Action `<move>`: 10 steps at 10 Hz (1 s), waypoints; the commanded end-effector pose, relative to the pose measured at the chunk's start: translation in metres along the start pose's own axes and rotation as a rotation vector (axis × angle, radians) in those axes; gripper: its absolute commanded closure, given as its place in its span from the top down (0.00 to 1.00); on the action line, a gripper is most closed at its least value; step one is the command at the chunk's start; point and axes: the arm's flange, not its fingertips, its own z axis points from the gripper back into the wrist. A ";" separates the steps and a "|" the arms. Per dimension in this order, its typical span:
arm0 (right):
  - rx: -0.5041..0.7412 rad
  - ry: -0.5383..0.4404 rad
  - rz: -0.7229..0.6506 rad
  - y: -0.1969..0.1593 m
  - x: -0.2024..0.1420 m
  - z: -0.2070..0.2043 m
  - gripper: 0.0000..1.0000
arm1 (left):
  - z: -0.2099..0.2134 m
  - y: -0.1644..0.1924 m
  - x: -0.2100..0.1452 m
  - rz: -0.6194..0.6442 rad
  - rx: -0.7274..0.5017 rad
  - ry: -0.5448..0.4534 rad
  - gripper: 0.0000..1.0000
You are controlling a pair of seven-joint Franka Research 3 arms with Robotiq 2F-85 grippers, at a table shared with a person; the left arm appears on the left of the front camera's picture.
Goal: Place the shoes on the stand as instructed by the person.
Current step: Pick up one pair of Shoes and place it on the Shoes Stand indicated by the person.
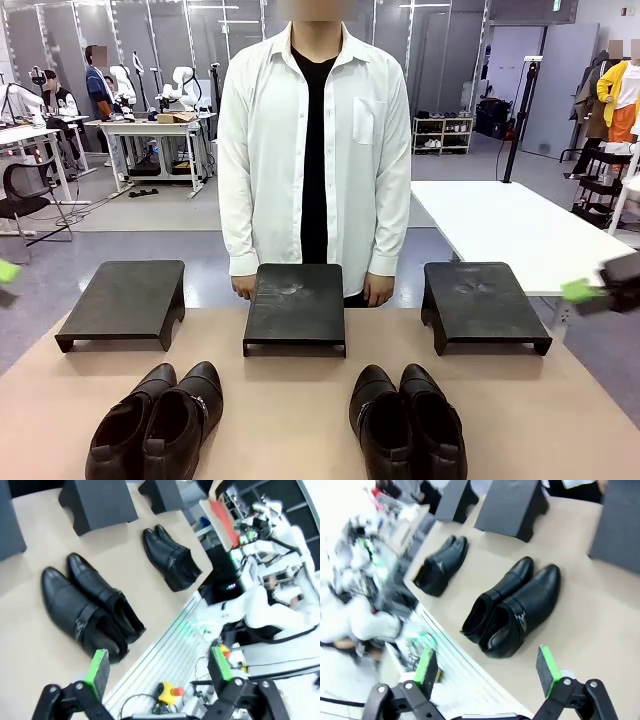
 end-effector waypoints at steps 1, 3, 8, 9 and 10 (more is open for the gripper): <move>0.049 -0.190 -0.119 -0.031 -0.054 0.054 1.00 | 0.058 0.036 -0.071 0.106 -0.146 -0.156 1.00; 0.045 -0.303 -0.194 -0.046 -0.103 0.093 1.00 | 0.096 0.062 -0.142 0.196 -0.144 -0.283 1.00; -0.008 -0.386 -0.266 -0.050 -0.136 0.124 1.00 | 0.145 0.066 -0.222 0.325 -0.050 -0.489 1.00; -0.005 -0.403 -0.283 -0.051 -0.132 0.122 1.00 | 0.143 0.070 -0.237 0.355 -0.051 -0.475 1.00; 0.011 -0.397 -0.285 -0.051 -0.147 0.137 1.00 | 0.143 0.070 -0.237 0.355 -0.051 -0.475 1.00</move>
